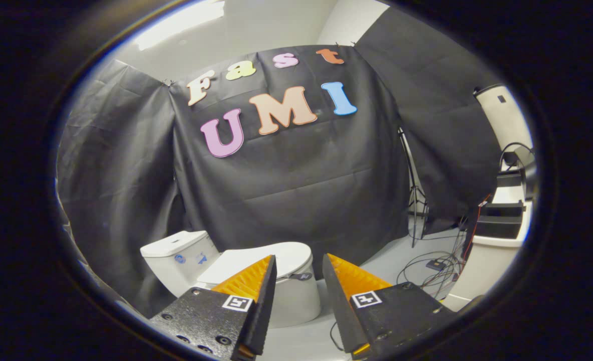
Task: Open the toilet lid.
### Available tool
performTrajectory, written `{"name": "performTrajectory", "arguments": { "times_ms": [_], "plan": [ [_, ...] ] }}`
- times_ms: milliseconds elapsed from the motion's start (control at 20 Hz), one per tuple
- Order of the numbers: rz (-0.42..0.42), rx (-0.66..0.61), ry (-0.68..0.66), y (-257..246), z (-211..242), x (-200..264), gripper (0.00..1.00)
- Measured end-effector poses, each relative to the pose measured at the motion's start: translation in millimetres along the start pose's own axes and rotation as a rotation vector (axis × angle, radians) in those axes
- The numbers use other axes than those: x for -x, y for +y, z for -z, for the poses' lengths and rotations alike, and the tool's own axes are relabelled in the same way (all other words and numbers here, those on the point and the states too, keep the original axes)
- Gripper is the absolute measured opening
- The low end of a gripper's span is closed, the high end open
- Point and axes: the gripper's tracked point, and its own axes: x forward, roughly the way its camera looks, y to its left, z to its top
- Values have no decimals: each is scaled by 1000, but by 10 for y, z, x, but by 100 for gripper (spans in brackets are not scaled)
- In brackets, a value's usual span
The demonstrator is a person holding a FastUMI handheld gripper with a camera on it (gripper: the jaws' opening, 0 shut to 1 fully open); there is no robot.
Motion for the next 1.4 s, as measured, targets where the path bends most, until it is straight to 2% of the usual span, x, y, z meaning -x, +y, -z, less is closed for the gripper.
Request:
{"name": "performTrajectory", "arguments": {
  "times_ms": [150,700,800,1150,1300,1400],
  "plan": [
    [41,24,-1,-46,12,-23,59],
    [-19,-7,23,67,22,-116,68],
    [-26,-28,53,61,79,-164,73],
    [17,-52,162,-10,238,-321,74],
    [38,-119,152,-49,179,-442,73],
    [32,-217,91,-64,75,-596,72]
  ]
}}
